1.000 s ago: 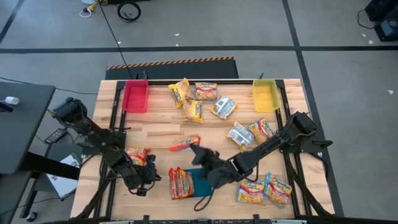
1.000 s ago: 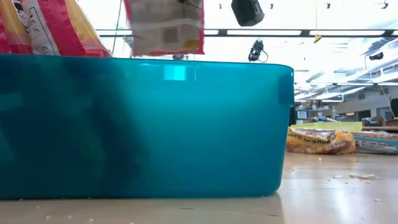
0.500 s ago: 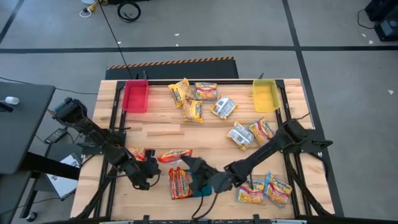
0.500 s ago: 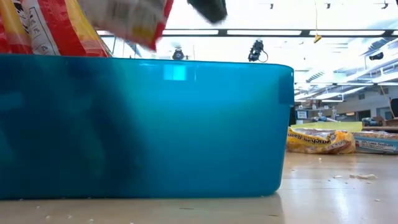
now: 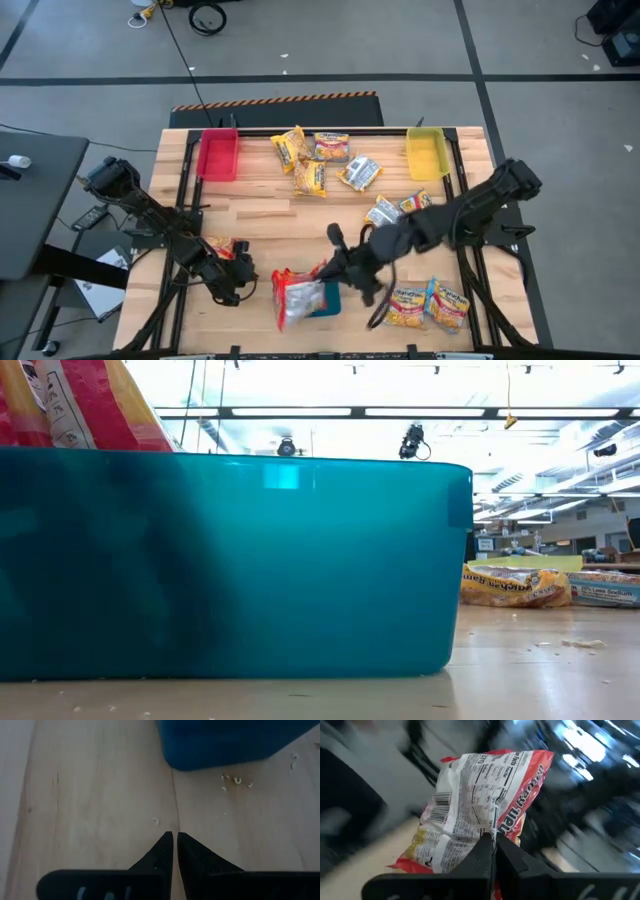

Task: Sort Maruchan noodles
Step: Put the right red noodle pack into the blue bin

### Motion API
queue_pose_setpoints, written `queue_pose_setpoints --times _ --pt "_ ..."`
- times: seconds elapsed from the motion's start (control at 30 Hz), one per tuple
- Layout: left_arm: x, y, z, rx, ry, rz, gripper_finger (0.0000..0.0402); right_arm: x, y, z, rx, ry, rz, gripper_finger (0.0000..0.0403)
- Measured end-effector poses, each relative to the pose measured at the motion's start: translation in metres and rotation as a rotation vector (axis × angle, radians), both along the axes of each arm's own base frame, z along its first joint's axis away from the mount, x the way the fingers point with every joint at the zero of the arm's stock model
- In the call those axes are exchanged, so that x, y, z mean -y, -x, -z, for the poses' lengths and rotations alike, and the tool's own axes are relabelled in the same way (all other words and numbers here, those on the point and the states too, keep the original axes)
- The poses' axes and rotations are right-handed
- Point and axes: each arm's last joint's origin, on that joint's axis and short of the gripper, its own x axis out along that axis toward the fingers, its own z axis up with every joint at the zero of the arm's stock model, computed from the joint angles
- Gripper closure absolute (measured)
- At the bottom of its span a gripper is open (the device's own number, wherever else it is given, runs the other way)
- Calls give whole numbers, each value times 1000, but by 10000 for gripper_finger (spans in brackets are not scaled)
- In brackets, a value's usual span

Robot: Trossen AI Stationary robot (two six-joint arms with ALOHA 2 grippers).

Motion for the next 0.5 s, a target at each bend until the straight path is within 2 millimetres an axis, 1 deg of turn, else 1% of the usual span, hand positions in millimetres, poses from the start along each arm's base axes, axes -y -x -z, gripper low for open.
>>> queue_pose_setpoints --times 0.13,0.3,0.4,0.5 --pt "0 -1 -1 32 -9 -14 372 11 6 -25 122 -83 -247 391" --pt "1 -4 -4 77 -3 -35 372 24 9 -44 295 -104 -507 391" --pt "2 -5 -5 96 9 -39 372 28 9 -50 360 -112 -585 391" --pt "3 -5 -5 96 9 -37 372 25 7 -49 370 -129 -617 391"
